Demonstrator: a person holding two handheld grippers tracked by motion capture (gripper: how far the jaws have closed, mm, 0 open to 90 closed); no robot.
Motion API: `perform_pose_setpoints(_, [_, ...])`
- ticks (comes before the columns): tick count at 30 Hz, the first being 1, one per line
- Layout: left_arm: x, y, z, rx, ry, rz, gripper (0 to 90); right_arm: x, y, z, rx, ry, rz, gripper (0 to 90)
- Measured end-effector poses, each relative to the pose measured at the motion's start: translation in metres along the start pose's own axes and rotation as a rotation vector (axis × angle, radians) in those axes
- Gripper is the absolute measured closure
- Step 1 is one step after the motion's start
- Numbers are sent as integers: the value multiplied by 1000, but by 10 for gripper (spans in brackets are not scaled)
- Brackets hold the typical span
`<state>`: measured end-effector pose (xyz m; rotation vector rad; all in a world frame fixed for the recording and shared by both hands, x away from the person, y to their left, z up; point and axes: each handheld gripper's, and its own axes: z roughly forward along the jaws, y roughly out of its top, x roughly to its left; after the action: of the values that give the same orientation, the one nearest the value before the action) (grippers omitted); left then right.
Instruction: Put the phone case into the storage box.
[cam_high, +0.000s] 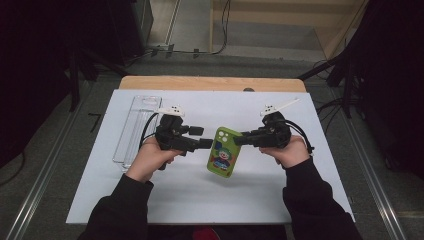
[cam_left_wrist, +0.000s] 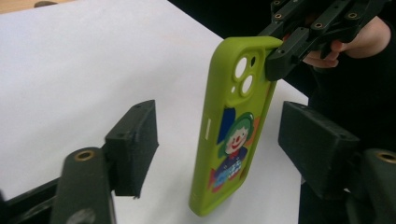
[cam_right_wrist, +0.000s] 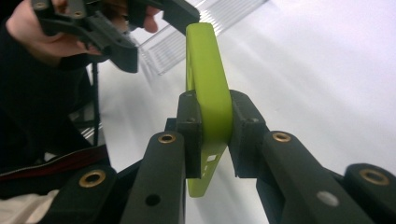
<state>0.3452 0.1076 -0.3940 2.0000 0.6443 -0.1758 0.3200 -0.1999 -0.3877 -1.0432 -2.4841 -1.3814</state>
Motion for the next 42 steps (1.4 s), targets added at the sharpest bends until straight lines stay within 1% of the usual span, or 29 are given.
perform_pose_setpoints(4, [-2,0,2,-2,19,8,283,1,0,-1,-5,-36,10,748])
perform_pose_setpoints(8, [-4,0,5,7,38,21,283,2,0,-2,-21,-58,12,747])
perform_pose_setpoints(9, [-4,0,5,5,44,22,282,2,0,-2,-28,-63,11,747])
perform_pose_setpoints(11, [-5,0,6,-9,58,28,281,2,1,-3,-38,-75,25,747])
perform_pose_setpoints(13, [-6,0,6,-20,61,33,275,2,1,-3,-48,-92,37,747])
perform_pose_setpoints(17, [-6,0,9,-14,52,27,177,2,1,-2,-57,-109,66,748])
perform_pose_setpoints(18, [-7,0,10,-12,54,27,144,2,1,-2,-57,-116,80,747])
perform_pose_setpoints(20, [-7,0,12,-13,68,39,137,1,1,-1,-58,-126,91,748])
perform_pose_setpoints(21, [-8,0,13,-10,72,43,112,1,1,0,-57,-133,97,748])
perform_pose_setpoints(22, [-8,0,15,-10,77,40,68,1,1,0,-55,-134,100,748])
perform_pose_setpoints(24, [-7,0,17,7,90,29,0,0,1,2,-54,-138,107,748])
perform_pose_setpoints(25, [-7,-1,17,10,94,20,0,0,1,2,-52,-139,106,747])
perform_pose_setpoints(28, [-7,-1,19,0,85,-6,0,1,1,5,-49,-142,108,748])
perform_pose_setpoints(29, [-7,0,19,4,79,-12,0,1,2,5,-47,-138,113,748])
perform_pose_setpoints(30, [-7,-1,20,2,66,-8,0,1,2,6,-40,-134,110,747])
perform_pose_setpoints(32, [-9,-1,21,8,79,12,1,2,3,8,-35,-131,105,747])
perform_pose_setpoints(35, [-11,-1,23,10,104,21,2,3,5,11,-27,-144,102,748])
perform_pose_setpoints(36, [-12,-1,24,12,124,25,2,3,5,12,-27,-148,103,748])
perform_pose_setpoints(39, [-15,-1,27,7,154,37,1,4,8,14,-28,-158,114,747])
perform_pose_setpoints(42, [-16,-2,30,3,158,30,2,6,11,17,-24,-152,115,747])
